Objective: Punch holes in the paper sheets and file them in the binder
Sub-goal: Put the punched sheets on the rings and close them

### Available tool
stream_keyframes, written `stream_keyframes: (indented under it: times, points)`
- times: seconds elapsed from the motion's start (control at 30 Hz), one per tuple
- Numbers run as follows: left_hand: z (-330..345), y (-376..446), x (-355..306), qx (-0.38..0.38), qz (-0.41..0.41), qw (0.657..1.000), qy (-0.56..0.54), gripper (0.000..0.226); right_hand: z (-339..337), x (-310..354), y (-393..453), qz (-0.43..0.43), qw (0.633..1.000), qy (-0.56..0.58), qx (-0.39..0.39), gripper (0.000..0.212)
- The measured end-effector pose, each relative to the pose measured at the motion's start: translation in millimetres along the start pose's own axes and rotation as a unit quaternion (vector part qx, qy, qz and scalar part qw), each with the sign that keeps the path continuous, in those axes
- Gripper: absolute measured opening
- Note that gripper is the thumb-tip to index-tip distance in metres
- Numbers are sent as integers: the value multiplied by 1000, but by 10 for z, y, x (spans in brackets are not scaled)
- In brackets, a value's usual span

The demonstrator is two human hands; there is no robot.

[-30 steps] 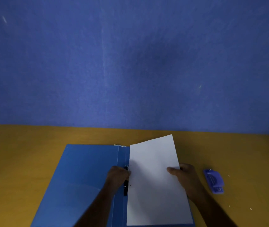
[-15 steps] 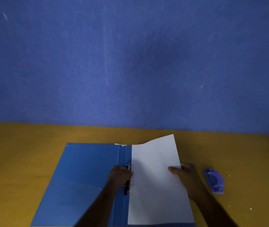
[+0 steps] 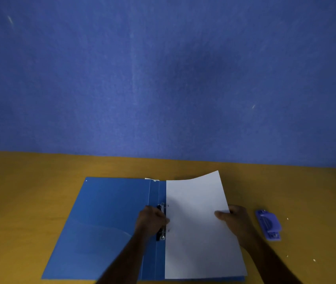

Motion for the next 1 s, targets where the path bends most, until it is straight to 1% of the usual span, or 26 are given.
stream_keyframes:
  times: [0.17,0.43,0.57,0.63,0.67,0.7,0.73,0.77,0.8,0.83,0.87,0.9,0.93,1.0]
  points:
    - [-15,-64,21,-54,21,998,3,17,56,-163,52,19,998,-61,9,20]
    - [-15,-26,66,-86,31,996,14,20,209,-278,83,21,995,-98,12,12]
    - [-17,14,91,-94,40,995,-4,24,253,-389,111,22,992,-128,2,30]
    - [-16,18,97,-93,41,995,-11,24,249,-376,81,22,986,-166,4,39]
    - [-14,18,99,-92,41,995,-12,25,242,-351,58,15,976,-215,1,46]
    - [-14,25,101,-91,42,995,-13,25,239,-314,37,-4,956,-293,-7,57]
    - [-17,33,103,-87,46,995,-15,25,252,-268,20,-38,924,-380,-16,67]
    - [-25,36,100,-85,52,995,-19,26,285,-191,1,-86,895,-438,-19,74]
    - [-39,45,100,-84,60,994,-26,28,348,-111,-14,-141,883,-448,-10,78]
    - [-64,44,99,-85,72,993,-37,29,434,-36,-28,-192,886,-422,19,80]
    - [-95,49,101,-89,88,991,-51,30,532,20,-38,-228,897,-373,63,83]
    - [-129,60,109,-93,109,988,-65,30,642,62,-44,-244,906,-327,115,89]
    - [-172,68,119,-93,131,984,-73,30,755,104,-55,-251,907,-296,164,96]
    - [-264,107,157,-66,162,982,-66,39,950,180,-67,-255,899,-267,235,108]
Point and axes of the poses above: each hand's wrist, its own y-axis towards the middle knuckle, its own z-axis out of the palm, x = y × z, the point moved 3 cm from there along y, towards the middle knuckle, and after that the axes turned 11 degrees about -z, right-handed, at the moved point
